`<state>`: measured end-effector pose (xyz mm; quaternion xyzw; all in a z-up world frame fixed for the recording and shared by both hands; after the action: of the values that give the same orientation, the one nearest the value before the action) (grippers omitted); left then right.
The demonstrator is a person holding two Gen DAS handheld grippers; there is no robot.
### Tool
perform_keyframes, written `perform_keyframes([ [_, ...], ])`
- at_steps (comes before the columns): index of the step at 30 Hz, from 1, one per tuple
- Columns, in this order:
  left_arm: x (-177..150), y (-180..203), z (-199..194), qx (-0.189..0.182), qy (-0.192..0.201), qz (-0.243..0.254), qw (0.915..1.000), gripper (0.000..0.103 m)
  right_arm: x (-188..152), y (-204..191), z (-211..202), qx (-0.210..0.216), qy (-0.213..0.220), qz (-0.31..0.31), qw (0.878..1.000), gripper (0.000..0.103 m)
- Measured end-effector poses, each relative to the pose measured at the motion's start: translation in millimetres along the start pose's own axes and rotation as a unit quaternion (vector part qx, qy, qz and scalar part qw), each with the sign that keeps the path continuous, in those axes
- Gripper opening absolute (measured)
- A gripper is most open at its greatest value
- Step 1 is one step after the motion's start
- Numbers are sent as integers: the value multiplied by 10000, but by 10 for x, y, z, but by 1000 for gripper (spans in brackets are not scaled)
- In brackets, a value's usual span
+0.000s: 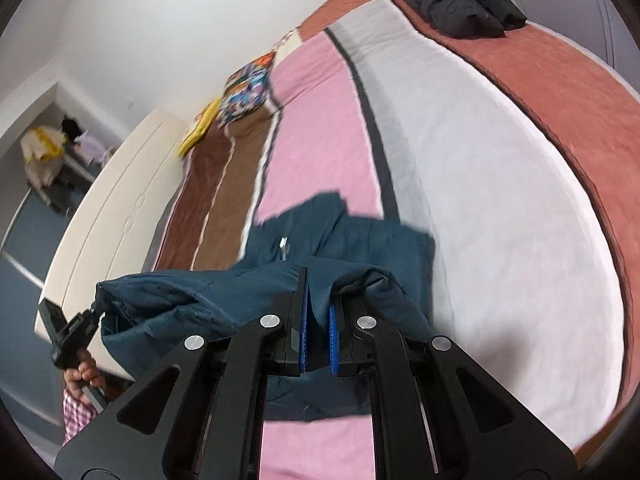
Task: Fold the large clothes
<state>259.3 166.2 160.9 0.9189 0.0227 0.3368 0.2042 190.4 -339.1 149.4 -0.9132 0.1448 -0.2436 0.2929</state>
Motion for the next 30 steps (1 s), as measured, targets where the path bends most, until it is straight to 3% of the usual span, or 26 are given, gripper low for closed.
perform_keyframes([
  [7, 727, -73, 1004, 457, -194, -67, 9987, 8, 903, 247, 694, -316, 61, 311, 9990, 8],
  [12, 954, -180, 1708, 704, -426, -126, 9965, 8, 1272, 555, 1404, -512, -97, 631, 9966, 8],
  [18, 895, -469, 2524, 1025, -949, -340, 9896, 8, 1300, 975, 2114, -669, -447, 1081, 9909, 8],
  [22, 764, -679, 2861, 1073, -1181, -506, 9859, 9, 1226, 1157, 2387, -808, -641, 1140, 9881, 8],
  [28, 652, -831, 3076, 1086, -1504, -1006, 9775, 17, 1151, 1214, 2436, -737, -837, 1298, 9852, 14],
  [30, 705, -823, 2958, 919, -1397, -1099, 9798, 28, 1187, 1197, 2357, -591, -852, 1424, 9844, 20],
])
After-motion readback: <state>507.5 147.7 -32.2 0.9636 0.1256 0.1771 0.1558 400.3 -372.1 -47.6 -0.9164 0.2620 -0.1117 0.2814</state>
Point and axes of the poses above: each gripper's, at about its wrist camera, not at the fingertips, and z roughly the way its jaws point, y to its right, x to its top, the point moved 2 cm from there along z, roughly the way its jaws point, and after that the axes turned 9 degrees about -y, right-handed, at the moved point
